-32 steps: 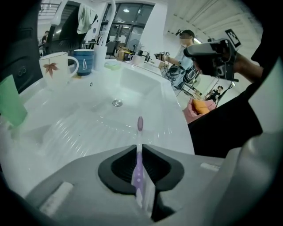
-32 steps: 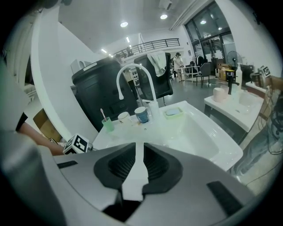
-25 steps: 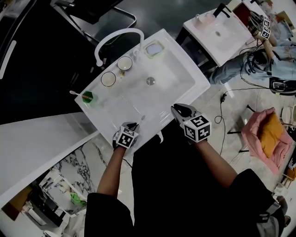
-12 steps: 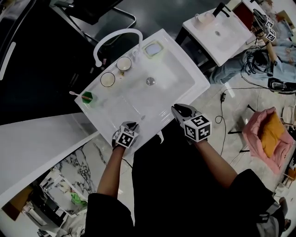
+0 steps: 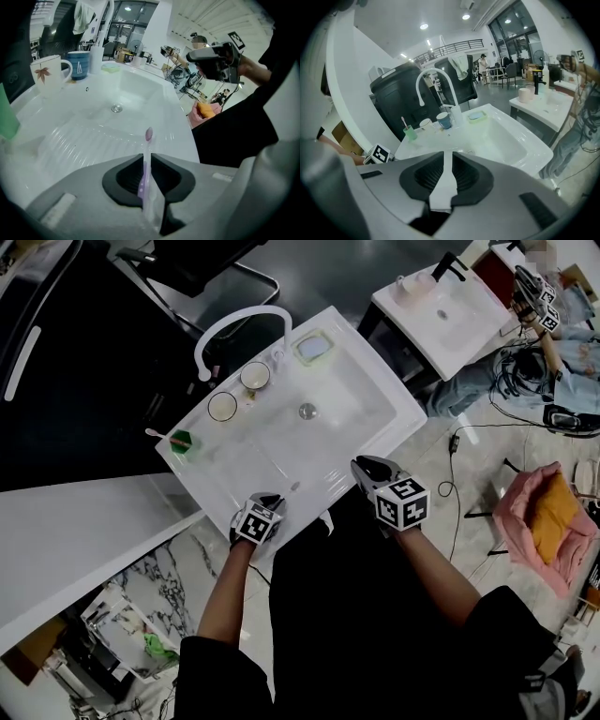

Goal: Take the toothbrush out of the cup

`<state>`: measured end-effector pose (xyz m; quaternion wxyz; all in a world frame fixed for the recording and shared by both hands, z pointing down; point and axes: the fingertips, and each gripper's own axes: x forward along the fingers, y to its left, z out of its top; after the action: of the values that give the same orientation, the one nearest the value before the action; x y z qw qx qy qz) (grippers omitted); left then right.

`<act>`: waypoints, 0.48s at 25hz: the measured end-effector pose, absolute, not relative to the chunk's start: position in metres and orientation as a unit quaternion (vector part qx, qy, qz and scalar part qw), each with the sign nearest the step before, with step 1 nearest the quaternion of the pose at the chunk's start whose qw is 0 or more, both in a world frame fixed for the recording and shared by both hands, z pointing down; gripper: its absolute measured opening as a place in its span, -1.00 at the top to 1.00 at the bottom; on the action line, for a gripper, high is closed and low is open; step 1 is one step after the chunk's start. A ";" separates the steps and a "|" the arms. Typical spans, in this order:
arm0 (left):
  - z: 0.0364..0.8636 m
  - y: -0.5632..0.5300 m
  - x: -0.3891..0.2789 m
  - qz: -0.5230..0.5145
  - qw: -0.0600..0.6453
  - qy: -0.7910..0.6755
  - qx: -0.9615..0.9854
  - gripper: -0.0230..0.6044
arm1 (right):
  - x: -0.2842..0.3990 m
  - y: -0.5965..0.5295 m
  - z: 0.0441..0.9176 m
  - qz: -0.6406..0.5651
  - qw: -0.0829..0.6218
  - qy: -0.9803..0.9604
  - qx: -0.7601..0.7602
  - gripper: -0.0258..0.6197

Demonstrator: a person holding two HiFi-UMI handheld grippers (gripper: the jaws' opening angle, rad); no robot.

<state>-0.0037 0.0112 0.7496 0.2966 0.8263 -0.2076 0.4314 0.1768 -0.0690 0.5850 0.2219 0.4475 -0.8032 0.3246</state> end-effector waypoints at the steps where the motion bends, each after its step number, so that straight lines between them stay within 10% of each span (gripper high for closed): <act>1: 0.749 0.011 -0.003 0.430 0.297 -0.207 0.827 0.77 | 0.177 -0.068 0.585 0.325 0.222 -0.803 0.447 0.75; 12: 0.737 0.003 -0.005 0.410 0.287 -0.243 0.831 0.65 | 0.180 -0.063 0.585 0.325 0.222 -0.805 0.444 0.75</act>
<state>-0.0052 0.0032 0.7368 0.2875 0.8309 -0.2430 0.4098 0.1801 -0.0633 0.5853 0.2223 0.4443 -0.8046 0.3251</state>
